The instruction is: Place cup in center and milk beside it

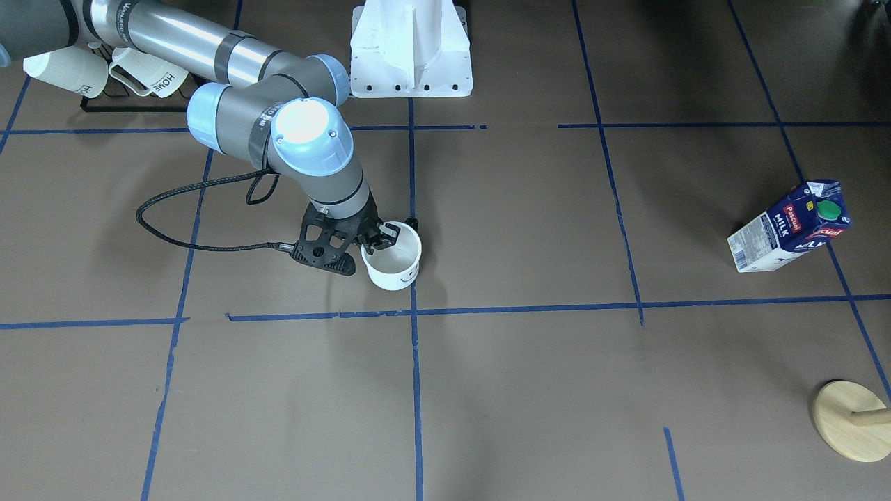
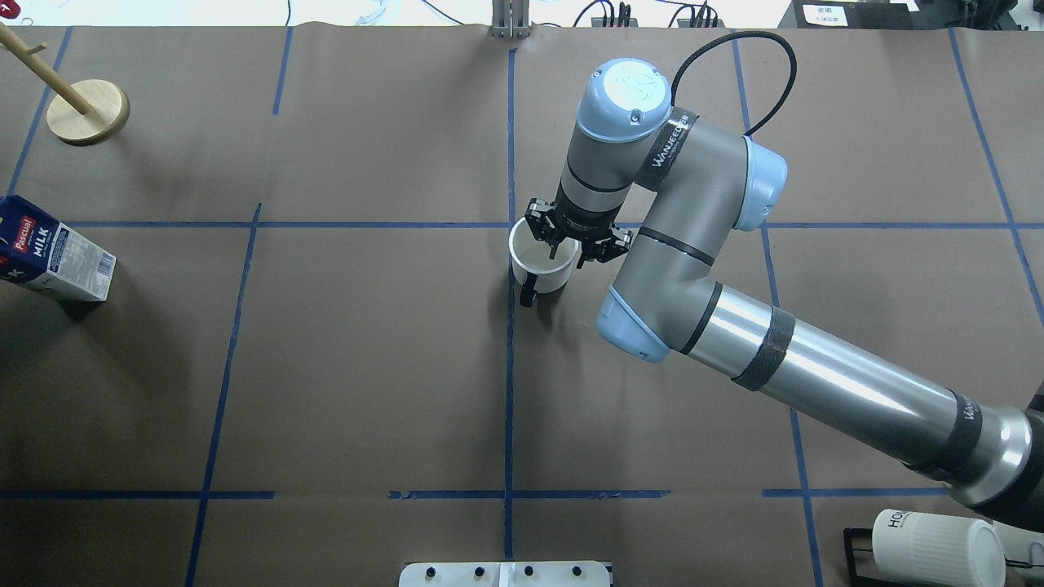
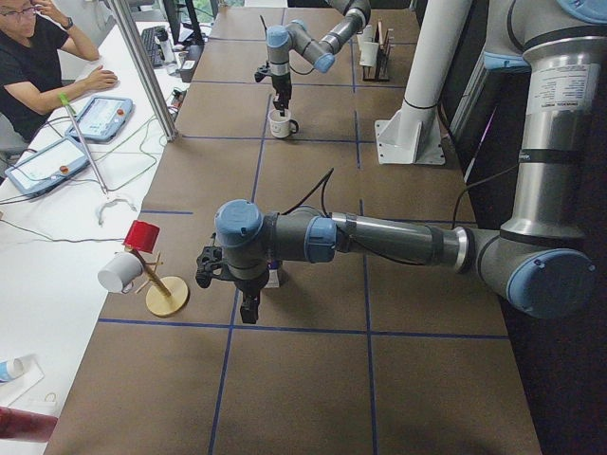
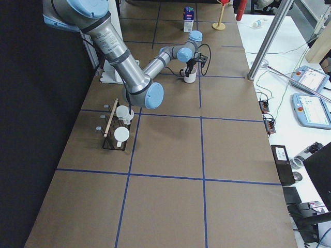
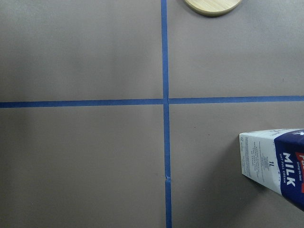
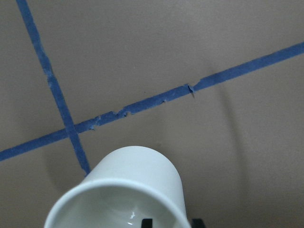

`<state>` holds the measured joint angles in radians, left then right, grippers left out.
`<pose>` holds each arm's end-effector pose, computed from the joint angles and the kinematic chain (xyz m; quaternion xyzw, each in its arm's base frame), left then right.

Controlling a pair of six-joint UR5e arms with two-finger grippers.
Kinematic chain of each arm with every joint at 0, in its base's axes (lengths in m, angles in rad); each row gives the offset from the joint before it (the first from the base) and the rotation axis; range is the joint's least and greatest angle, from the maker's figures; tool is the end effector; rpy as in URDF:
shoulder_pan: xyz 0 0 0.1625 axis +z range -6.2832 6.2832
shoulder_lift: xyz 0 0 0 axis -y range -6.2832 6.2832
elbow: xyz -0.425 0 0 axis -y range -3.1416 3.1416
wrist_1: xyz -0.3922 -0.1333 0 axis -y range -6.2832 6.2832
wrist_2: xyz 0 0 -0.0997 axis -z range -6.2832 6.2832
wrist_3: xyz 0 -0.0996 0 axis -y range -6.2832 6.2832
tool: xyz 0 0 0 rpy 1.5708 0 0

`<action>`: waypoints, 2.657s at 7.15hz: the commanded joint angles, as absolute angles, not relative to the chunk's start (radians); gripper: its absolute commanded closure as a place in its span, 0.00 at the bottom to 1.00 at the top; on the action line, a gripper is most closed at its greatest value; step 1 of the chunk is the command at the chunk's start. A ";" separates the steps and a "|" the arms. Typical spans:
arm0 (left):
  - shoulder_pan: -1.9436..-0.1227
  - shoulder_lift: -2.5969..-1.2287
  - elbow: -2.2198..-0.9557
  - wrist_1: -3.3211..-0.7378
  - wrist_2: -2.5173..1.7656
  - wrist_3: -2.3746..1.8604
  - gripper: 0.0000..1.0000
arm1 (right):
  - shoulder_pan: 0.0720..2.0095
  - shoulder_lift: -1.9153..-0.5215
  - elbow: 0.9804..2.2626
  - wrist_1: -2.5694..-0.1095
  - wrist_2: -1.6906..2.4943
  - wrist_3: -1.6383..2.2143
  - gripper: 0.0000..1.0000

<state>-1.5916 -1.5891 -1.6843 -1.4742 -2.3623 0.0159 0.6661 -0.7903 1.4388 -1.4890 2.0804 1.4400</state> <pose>-0.0728 -0.4973 0.6023 0.0233 0.3851 0.0045 0.9226 -0.5325 -0.5263 0.2259 -0.0829 -0.4098 0.1523 0.8955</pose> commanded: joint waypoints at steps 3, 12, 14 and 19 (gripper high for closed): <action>-1.591 -1.594 -1.771 -1.407 -2.361 0.015 0.00 | 0.741 -0.795 1.500 -1.511 2.100 1.436 0.00; -1.318 -1.531 -1.887 -1.767 -2.284 -0.531 0.00 | 0.876 -0.983 1.805 -1.551 2.105 1.295 0.00; -1.283 -1.529 -1.864 -1.830 -2.281 -0.599 0.00 | 0.891 -1.008 1.827 -1.552 2.109 1.282 0.00; -1.227 -1.548 -1.810 -1.862 -2.232 -0.620 0.00 | 0.931 -1.080 1.893 -1.554 2.111 1.237 0.00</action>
<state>-1.2321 -1.5368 -1.8291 -1.8614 -2.2339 -0.6197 0.9251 -1.0552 1.8749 -1.5537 2.1107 1.2517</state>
